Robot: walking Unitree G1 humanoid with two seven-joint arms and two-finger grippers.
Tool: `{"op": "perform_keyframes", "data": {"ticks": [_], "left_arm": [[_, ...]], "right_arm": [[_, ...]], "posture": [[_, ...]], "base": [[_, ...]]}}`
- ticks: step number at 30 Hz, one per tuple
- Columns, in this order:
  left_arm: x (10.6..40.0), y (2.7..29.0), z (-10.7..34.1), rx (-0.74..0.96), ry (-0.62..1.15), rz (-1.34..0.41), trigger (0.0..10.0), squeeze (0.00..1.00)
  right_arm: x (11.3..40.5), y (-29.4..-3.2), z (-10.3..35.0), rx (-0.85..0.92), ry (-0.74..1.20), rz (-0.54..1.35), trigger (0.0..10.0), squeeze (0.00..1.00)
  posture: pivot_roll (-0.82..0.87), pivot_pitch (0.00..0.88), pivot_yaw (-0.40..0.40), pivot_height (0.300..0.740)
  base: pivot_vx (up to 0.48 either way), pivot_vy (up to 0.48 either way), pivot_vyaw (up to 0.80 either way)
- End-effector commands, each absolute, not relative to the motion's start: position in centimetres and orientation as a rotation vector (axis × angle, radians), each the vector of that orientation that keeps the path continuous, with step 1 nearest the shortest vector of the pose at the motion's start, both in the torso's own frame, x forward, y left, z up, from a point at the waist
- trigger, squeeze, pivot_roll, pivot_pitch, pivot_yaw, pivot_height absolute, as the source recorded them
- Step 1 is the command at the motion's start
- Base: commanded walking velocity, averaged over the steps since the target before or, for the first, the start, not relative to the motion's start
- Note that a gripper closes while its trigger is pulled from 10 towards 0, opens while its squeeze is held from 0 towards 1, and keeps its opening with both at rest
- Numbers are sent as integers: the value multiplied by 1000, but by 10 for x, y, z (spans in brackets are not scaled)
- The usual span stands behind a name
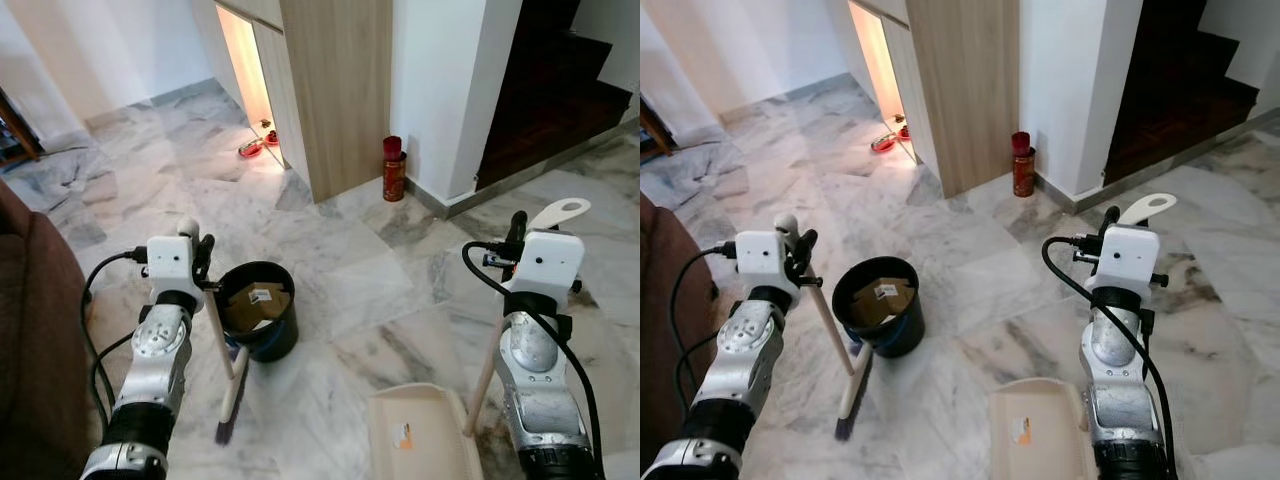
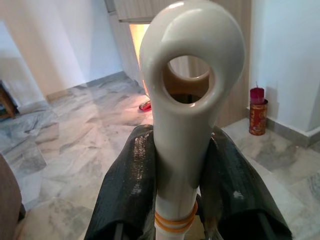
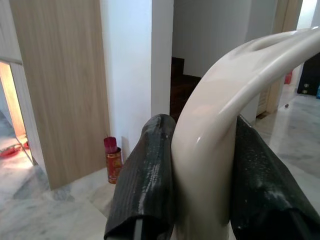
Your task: Sweep floor
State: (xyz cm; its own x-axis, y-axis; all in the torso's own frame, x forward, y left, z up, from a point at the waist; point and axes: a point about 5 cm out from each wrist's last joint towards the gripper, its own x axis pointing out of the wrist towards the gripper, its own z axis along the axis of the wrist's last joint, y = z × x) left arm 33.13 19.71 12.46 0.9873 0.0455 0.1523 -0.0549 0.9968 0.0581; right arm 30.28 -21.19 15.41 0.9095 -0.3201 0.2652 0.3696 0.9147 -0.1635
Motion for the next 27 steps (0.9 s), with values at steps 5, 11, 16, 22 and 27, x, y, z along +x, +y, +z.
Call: {"op": "perform_keyframes", "data": {"ticks": [5,11,16,22,27], "left_arm": [[330,193,124,25,-175,80,10000,0],[327,183,124,-4,-188,86,10000,0],[323,182,124,0,-198,90,10000,0],[321,187,124,-1,-194,110,10000,0],[320,189,126,1,-197,115,10000,0]], "right_arm": [[311,-205,177,-227,-303,-284,10000,0],[314,-216,181,-253,-300,-276,10000,0],[317,-217,182,-259,-290,-267,10000,0],[321,-208,179,-247,-281,-243,10000,0],[323,-203,179,-243,-280,-233,10000,0]], "posture": [[-150,0,27,740],[-120,0,-14,740],[-94,0,-30,740],[-85,0,-31,740],[-66,0,-30,740]], "base": [[0,-52,-800],[0,0,-800],[0,-166,-800],[0,-57,-800],[0,0,-800]]}}
